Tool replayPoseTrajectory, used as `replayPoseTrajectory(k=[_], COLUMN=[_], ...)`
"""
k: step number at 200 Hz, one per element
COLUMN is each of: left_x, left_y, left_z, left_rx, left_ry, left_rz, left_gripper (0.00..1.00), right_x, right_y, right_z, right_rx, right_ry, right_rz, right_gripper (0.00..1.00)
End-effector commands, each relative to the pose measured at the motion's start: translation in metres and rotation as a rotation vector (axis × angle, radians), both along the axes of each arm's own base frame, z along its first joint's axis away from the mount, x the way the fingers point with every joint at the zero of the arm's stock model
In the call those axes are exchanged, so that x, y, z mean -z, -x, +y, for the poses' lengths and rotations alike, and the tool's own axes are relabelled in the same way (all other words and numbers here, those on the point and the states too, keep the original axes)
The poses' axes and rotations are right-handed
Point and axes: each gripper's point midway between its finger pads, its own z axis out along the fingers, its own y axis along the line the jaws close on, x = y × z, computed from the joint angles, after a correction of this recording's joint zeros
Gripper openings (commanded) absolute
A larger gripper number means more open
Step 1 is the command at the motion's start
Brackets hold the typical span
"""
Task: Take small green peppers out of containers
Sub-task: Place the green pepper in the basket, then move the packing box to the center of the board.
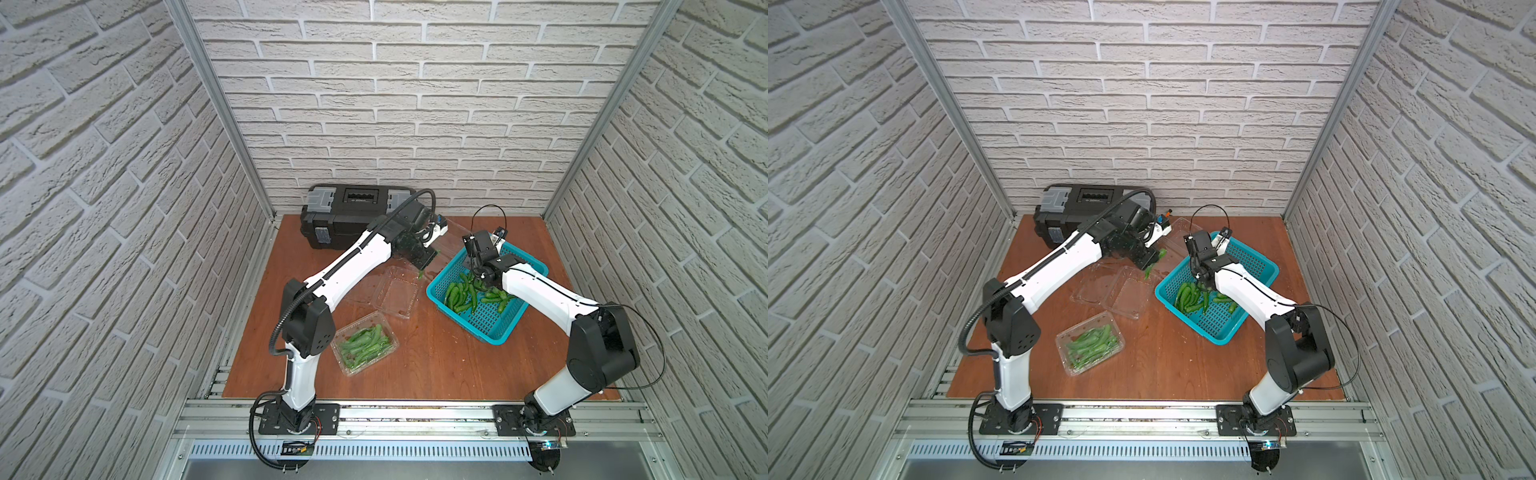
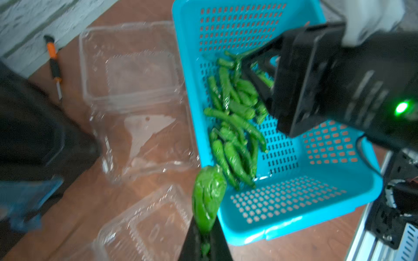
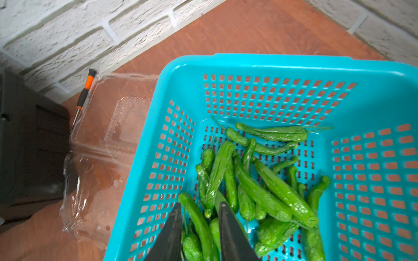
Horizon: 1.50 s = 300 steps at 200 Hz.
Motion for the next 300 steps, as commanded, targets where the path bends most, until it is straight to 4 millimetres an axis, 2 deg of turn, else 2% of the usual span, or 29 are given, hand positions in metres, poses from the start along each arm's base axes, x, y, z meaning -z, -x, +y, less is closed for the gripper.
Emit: replayPoseTrajectory(k=[1, 11, 26, 39, 49, 66, 85, 97, 109, 124, 142, 174, 191, 213, 233, 269, 300], left_x=[0.009, -0.002, -0.019, -0.027, -0.021, 0.003, 0.035, 0.050, 0.061, 0.075, 0.088, 0.107, 0.116, 0.129, 0.140, 0.156, 0.148], left_y=[0.000, -0.008, -0.019, -0.030, -0.039, -0.052, -0.055, -0.051, -0.049, -0.047, -0.048, -0.047, -0.042, -0.036, -0.033, -0.028, -0.030], left_z=[-0.027, -0.024, -0.009, 0.015, 0.042, 0.096, 0.156, 0.181, 0.197, 0.203, 0.202, 0.218, 0.224, 0.228, 0.235, 0.245, 0.240], left_rx=[0.008, -0.030, -0.096, -0.187, -0.285, -0.479, -0.686, -0.757, -0.804, -0.817, -0.816, -0.861, -0.869, -0.860, -0.865, -0.873, -0.882], left_ry=[0.059, 0.100, 0.189, 0.251, 0.263, 0.220, 0.063, -0.045, -0.120, -0.176, -0.217, -0.354, -0.409, -0.461, -0.513, -0.578, -0.539], left_rz=[0.046, 0.006, -0.041, -0.057, -0.050, -0.033, -0.063, -0.094, -0.101, -0.091, -0.072, -0.057, -0.044, -0.020, -0.009, -0.005, -0.019], left_gripper=[0.58, 0.68, 0.72, 0.73, 0.73, 0.72, 0.71, 0.72, 0.71, 0.71, 0.71, 0.71, 0.71, 0.71, 0.72, 0.72, 0.72], right_x=[-0.023, -0.027, -0.031, -0.033, -0.033, -0.033, -0.035, -0.034, -0.031, -0.022, -0.008, 0.009, 0.022, 0.041, 0.050, 0.047, 0.043], right_y=[0.015, 0.019, 0.023, 0.021, 0.016, 0.003, -0.008, -0.011, -0.010, -0.002, 0.013, 0.047, 0.073, 0.098, 0.104, 0.095, 0.080], right_z=[-0.033, -0.040, -0.045, -0.042, -0.033, -0.001, 0.050, 0.087, 0.125, 0.170, 0.215, 0.270, 0.294, 0.308, 0.312, 0.312, 0.304], right_rx=[0.092, 0.104, 0.101, 0.064, 0.000, -0.173, -0.391, -0.536, -0.681, -0.852, -1.029, -1.290, -1.440, -1.552, -1.561, -1.502, -1.411], right_ry=[0.055, 0.068, 0.088, 0.097, 0.087, 0.052, 0.025, 0.014, 0.009, 0.005, -0.002, 0.032, 0.070, 0.164, 0.231, 0.254, 0.302], right_rz=[-0.045, -0.049, -0.045, -0.039, -0.034, -0.039, -0.063, -0.074, -0.071, -0.049, -0.008, 0.058, 0.105, 0.170, 0.195, 0.177, 0.147], right_gripper=[0.30, 0.30, 0.30, 0.30, 0.30, 0.30, 0.31, 0.31, 0.31, 0.31, 0.31, 0.31, 0.32, 0.32, 0.32, 0.32, 0.32])
